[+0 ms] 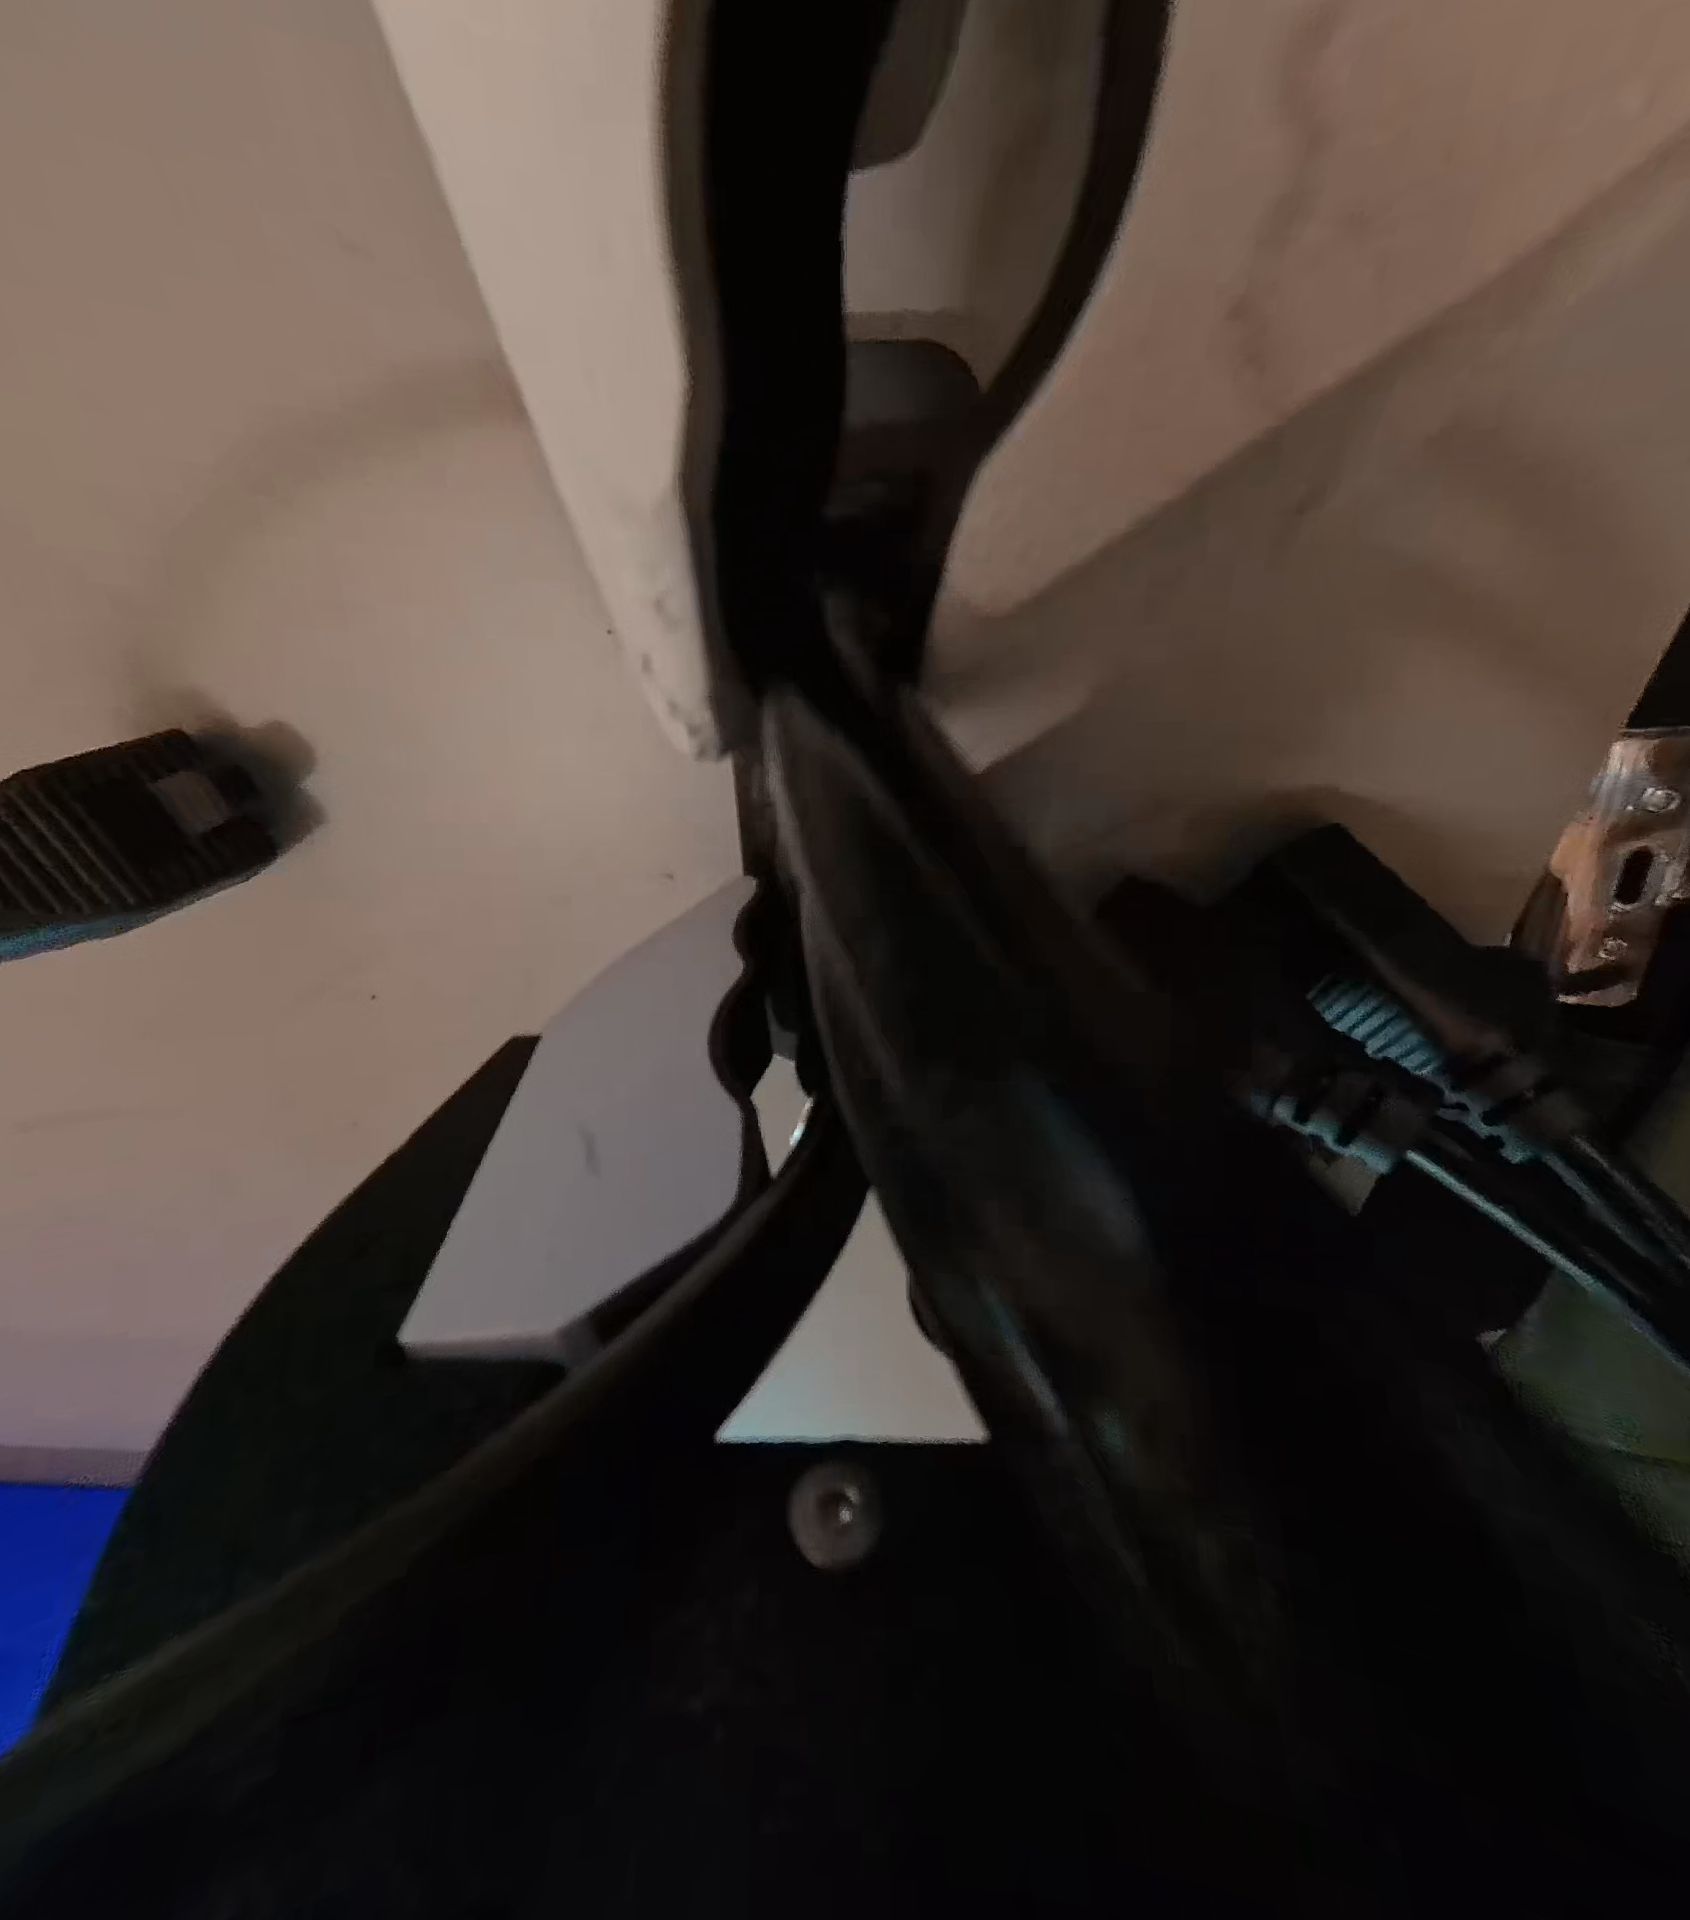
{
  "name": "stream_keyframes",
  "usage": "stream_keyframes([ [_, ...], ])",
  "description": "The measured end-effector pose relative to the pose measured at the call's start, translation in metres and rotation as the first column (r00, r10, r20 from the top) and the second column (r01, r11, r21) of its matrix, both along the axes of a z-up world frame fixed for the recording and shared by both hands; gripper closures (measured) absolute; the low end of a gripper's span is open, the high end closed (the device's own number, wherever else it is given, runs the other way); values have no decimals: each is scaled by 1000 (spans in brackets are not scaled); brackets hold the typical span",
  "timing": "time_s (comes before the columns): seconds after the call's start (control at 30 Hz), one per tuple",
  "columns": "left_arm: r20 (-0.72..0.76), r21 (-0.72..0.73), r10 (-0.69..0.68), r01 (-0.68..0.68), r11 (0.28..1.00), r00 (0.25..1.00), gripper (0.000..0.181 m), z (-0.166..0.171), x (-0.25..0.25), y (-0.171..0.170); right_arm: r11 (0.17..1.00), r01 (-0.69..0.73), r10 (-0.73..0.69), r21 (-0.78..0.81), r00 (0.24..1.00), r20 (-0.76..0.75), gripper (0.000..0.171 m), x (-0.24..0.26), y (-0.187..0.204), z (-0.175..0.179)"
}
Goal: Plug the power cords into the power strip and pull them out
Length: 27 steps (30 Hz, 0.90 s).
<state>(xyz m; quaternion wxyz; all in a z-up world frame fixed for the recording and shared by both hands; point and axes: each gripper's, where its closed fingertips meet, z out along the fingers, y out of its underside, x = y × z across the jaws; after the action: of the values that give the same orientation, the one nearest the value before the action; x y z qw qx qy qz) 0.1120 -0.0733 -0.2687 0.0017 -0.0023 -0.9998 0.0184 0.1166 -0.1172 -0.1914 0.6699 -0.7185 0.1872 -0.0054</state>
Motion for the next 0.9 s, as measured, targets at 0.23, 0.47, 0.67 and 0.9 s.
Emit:
stream_keyframes([
  [0.23,-6,-30,19,-20,999,1000,155,0,1,-1,1000,29,-29,-10,1000,-1,163,5,2,1],
  [0.47,7,-26,34,-34,999,999,159,0,1,-3,999,34,-33,28,999,-38,164,8,-2,1],
  [0.67,6,-2,25,-25,1000,1000,155,0,1,-3,998,24,-24,-50,1000,2,164,8,-3,0],
  [0.9,-13,-23,32,-32,999,999,155,1,0,-3,997,12,-10,-73,1000,29,164,5,2,3],
])
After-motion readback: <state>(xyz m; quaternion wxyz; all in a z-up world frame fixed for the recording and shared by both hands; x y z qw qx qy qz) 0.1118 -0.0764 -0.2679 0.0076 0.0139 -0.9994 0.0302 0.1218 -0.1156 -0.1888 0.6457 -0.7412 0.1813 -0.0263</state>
